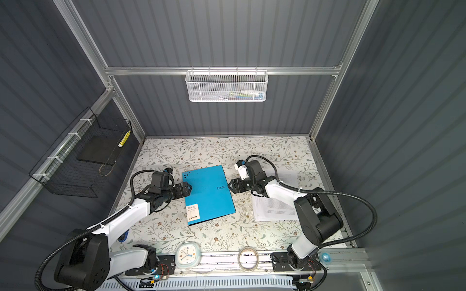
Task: Put the files into the folder
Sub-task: 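Move left gripper to teal folder's near edge while right reaches far edge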
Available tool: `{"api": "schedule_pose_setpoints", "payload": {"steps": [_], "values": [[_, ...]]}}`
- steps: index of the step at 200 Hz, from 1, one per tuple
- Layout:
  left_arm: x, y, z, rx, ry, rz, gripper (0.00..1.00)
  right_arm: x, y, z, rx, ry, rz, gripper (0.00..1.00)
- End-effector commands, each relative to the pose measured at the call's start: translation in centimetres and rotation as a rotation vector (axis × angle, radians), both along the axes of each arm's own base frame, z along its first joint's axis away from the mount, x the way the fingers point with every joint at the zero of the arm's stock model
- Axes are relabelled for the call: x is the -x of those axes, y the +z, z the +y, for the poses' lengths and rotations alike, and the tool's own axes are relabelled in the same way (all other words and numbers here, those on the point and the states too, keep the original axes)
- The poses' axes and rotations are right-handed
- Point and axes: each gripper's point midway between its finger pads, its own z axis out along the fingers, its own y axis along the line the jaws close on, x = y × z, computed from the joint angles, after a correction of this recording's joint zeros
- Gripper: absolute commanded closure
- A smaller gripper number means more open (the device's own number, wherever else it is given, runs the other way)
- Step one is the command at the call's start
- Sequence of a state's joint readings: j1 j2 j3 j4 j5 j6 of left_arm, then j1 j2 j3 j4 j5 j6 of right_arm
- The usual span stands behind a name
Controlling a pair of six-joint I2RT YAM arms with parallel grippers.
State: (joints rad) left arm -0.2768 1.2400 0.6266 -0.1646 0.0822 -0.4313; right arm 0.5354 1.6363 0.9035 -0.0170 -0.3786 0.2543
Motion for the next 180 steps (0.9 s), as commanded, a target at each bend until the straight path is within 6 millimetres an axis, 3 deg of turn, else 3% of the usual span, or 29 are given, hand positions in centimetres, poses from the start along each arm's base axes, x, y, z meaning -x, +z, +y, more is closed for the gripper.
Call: {"api": "schedule_pose_setpoints", "payload": {"steps": [1,60,180], "values": [[1.2,-1.2,-0.7,0.029,-0.017,0.058,0.01,0.7,-0.8,1.0,0.01,0.031,0.057,0.24],[1.5,-2.2,-1.5,0.037,-0.048,0.081,0.01,0.7,-2.8,2.8,0.022,0.072,0.123,0.24],[1.6,-3.5,-2.8,0.056,-0.097,0.098,0.01,1.0,-6.0,3.9,0.025,0.069,0.217,0.25]]}}
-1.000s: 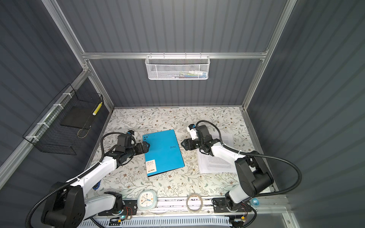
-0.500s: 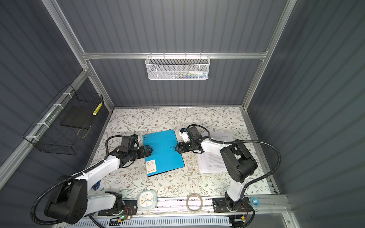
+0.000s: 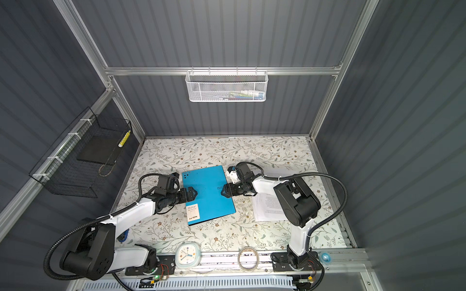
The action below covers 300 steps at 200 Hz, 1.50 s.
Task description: Put the files into the folder
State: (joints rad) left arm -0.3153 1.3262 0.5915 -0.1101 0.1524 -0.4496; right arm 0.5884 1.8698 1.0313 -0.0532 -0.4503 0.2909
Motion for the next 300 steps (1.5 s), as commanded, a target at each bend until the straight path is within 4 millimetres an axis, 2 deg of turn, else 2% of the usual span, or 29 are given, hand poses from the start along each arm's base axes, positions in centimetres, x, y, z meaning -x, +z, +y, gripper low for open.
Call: {"api": "schedule_pose_setpoints", "payload": {"steps": [1,45,136,195,216,262,300], "values": [[0.4,-0.6,-0.6,0.014,-0.029,0.013,0.01,0.5,-1.0,0.3,0.009,-0.002,0.043,0.25],[-0.2,-0.6,-1.8,0.04,-0.063,-0.002,0.01,0.8,-0.8,0.7,-0.032,-0.008,0.063,0.25],[-0.5,0.3,-4.8,0.138,-0.159,-0.054,0.01,1.3,2.6,1.8,-0.187,-0.009,0.035,0.25],[-1.4,1.4,-5.5,0.181,-0.169,-0.133,0.01,1.6,5.1,1.5,-0.234,-0.015,-0.009,0.25],[-1.3,1.5,-6.3,0.218,-0.203,-0.13,0.01,1.6,5.6,1.4,-0.245,-0.017,-0.021,0.25],[-1.6,1.9,-6.4,0.219,-0.205,-0.15,0.01,1.8,6.5,1.1,-0.248,-0.017,-0.033,0.25],[-1.7,2.4,-6.5,0.22,-0.223,-0.182,0.01,2.0,8.2,1.0,-0.271,-0.015,-0.061,0.25]]}}
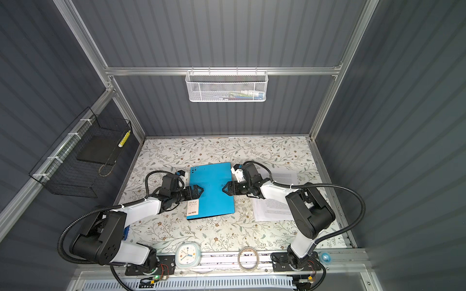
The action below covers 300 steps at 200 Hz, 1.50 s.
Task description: Put the files into the folder
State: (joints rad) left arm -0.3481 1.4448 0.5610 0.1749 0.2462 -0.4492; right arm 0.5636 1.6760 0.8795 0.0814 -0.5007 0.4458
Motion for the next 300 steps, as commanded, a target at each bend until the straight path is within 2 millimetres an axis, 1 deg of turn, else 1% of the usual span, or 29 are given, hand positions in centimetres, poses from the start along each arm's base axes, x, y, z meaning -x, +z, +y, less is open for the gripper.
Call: {"api": "schedule_pose_setpoints", "payload": {"steps": [1,32,48,64,102,119,138,153,170,177,194,204,219,247,269,300], "values": [[0.4,2.5,-2.9,0.105,-0.13,-0.079,0.01,1.0,3.6,2.0,-0.106,0.082,-0.058,0.25],[0.5,1.4,-2.7,0.09,-0.126,-0.073,0.01,0.9,3.6,1.7,-0.084,0.077,-0.063,0.25],[0.6,0.9,-2.9,0.103,-0.132,-0.061,0.01,0.8,3.6,1.5,-0.073,0.069,-0.061,0.25],[0.7,0.8,-3.2,0.12,-0.144,-0.048,0.01,0.6,3.1,1.0,-0.027,0.044,-0.051,0.25],[0.7,1.9,-3.9,0.158,-0.171,-0.061,0.01,0.5,2.8,0.1,0.044,0.023,-0.044,0.25],[0.8,2.4,-4.2,0.167,-0.19,-0.059,0.01,0.4,2.5,-0.6,0.104,0.003,-0.018,0.25],[0.8,2.8,-4.3,0.167,-0.203,-0.063,0.01,0.2,2.7,-1.2,0.164,-0.008,-0.014,0.25],[0.9,2.9,-4.3,0.163,-0.209,-0.07,0.01,0.3,3.7,-1.1,0.145,0.004,-0.034,0.25],[0.9,2.5,-4.3,0.157,-0.214,-0.071,0.01,0.6,5.4,-0.1,0.067,0.03,-0.049,0.25],[0.9,2.2,-4.3,0.153,-0.216,-0.07,0.01,0.8,6.2,0.4,0.028,0.041,-0.051,0.25],[0.8,1.2,-4.1,0.148,-0.214,-0.078,0.01,1.2,7.3,1.2,-0.039,0.057,-0.039,0.25],[0.7,0.6,-3.9,0.157,-0.207,-0.063,0.01,1.4,7.8,1.4,-0.07,0.063,-0.039,0.25],[0.4,0.4,-4.0,0.187,-0.204,-0.05,0.01,1.6,8.6,1.6,-0.102,0.067,-0.051,0.25],[0.0,1.0,-4.1,0.225,-0.198,-0.067,0.01,1.9,9.8,2.0,-0.146,0.083,-0.082,0.26],[0.2,1.7,-4.2,0.233,-0.206,-0.073,0.01,2.3,10.6,2.6,-0.181,0.109,-0.103,0.26],[0.3,3.7,-3.7,0.23,-0.194,-0.116,0.01,2.9,12.1,3.8,-0.213,0.157,-0.141,0.27]]}}
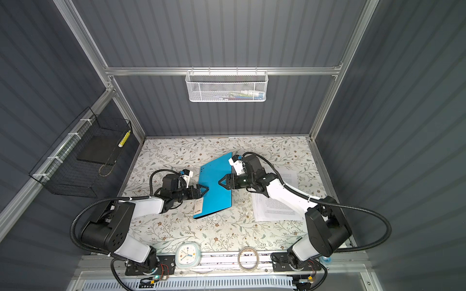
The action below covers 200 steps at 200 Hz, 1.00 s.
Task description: Put the files into the folder
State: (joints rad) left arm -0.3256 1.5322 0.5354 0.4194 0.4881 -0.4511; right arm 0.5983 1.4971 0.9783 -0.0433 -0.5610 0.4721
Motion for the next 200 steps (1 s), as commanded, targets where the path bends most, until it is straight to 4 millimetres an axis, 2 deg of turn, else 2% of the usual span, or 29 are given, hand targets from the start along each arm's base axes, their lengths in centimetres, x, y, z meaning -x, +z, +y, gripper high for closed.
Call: {"api": "schedule_pose_setpoints", "payload": {"steps": [1,30,51,81,92,110,119,133,154,173,200], "values": [[0.7,2.4,-0.4,0.036,-0.031,-0.049,0.01,1.4,2.8,2.1,-0.087,0.094,-0.059,0.26],[0.9,3.2,1.0,-0.006,0.005,-0.077,0.01,1.9,3.9,3.3,-0.112,0.129,-0.099,0.27],[1.0,3.1,2.4,-0.024,0.051,-0.077,0.01,2.0,4.0,4.0,-0.113,0.146,-0.106,0.27],[1.2,2.7,4.5,-0.012,0.123,-0.06,0.01,1.7,5.6,5.4,-0.149,0.164,-0.146,0.27],[1.0,2.5,6.0,-0.038,0.195,-0.043,0.01,1.6,6.0,6.0,-0.156,0.177,-0.151,0.27],[0.7,1.4,10.6,-0.206,0.409,0.001,0.01,1.5,6.0,6.8,-0.157,0.191,-0.154,0.28],[0.8,1.4,11.9,-0.258,0.462,-0.002,0.01,1.4,5.8,7.1,-0.157,0.195,-0.15,0.27],[1.2,1.5,13.4,-0.306,0.531,0.002,0.01,0.7,5.0,7.2,-0.123,0.166,-0.133,0.28],[1.3,2.4,13.9,-0.329,0.545,-0.011,0.01,-1.1,2.6,4.9,0.054,0.031,-0.102,0.27],[0.8,2.8,13.1,-0.313,0.497,-0.024,0.01,-1.8,0.1,2.5,0.16,-0.044,-0.04,0.26],[0.4,1.6,11.9,-0.308,0.426,0.02,0.01,-1.4,-4.4,0.5,0.287,-0.078,0.058,0.26]]}}
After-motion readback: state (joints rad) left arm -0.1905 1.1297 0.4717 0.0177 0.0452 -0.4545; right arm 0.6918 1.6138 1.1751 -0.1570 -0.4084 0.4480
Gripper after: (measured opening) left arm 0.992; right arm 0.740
